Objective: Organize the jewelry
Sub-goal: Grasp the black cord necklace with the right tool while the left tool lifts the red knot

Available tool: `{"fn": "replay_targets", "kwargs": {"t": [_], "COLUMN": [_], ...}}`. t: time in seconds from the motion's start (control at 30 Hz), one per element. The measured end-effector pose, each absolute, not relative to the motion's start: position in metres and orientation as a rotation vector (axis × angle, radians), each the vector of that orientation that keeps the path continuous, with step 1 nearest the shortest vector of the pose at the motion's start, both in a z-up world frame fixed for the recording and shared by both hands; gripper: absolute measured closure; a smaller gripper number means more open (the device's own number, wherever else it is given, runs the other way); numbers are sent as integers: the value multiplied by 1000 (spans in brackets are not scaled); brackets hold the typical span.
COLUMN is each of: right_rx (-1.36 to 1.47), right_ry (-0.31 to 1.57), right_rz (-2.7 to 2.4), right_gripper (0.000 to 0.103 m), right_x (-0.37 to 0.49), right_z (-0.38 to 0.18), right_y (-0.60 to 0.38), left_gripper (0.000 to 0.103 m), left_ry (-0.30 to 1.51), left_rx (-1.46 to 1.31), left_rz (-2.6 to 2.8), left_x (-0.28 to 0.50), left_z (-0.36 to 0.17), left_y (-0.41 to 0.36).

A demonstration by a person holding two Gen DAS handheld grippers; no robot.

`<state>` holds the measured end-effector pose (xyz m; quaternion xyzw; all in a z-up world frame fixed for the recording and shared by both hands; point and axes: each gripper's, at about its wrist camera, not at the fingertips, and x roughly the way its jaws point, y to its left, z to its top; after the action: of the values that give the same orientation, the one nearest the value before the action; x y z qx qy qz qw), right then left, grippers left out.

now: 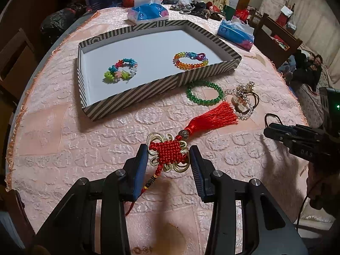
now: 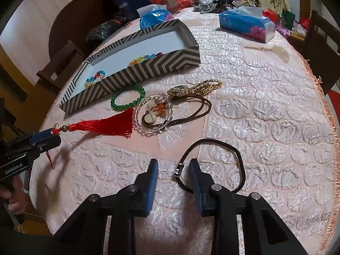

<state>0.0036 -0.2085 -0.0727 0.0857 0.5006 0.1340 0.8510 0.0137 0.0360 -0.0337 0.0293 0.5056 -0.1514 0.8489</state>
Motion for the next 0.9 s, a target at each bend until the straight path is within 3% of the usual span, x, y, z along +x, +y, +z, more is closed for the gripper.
{"fn": "replay_targets", "kwargs": {"t": [0.13,0.4,0.9], "right_rx": [113,71,178], "right_ry": [1043,1036,1011], "right_rz": [288,276,256], "right_gripper": [80,97,97], "right_x": [2,-1,-21], "right_z": [-73,-75,-30], "right_y": [-203,-205,-212], "left_gripper": [64,64,64], "left_ry": [1070,1081,1055], "left_rx": [61,54,17], "left_rz": [-317,-321,-367], "left_x": [14,13,11], "left_z": [-35,-37,-18], "left_y": [37,36,31]}}
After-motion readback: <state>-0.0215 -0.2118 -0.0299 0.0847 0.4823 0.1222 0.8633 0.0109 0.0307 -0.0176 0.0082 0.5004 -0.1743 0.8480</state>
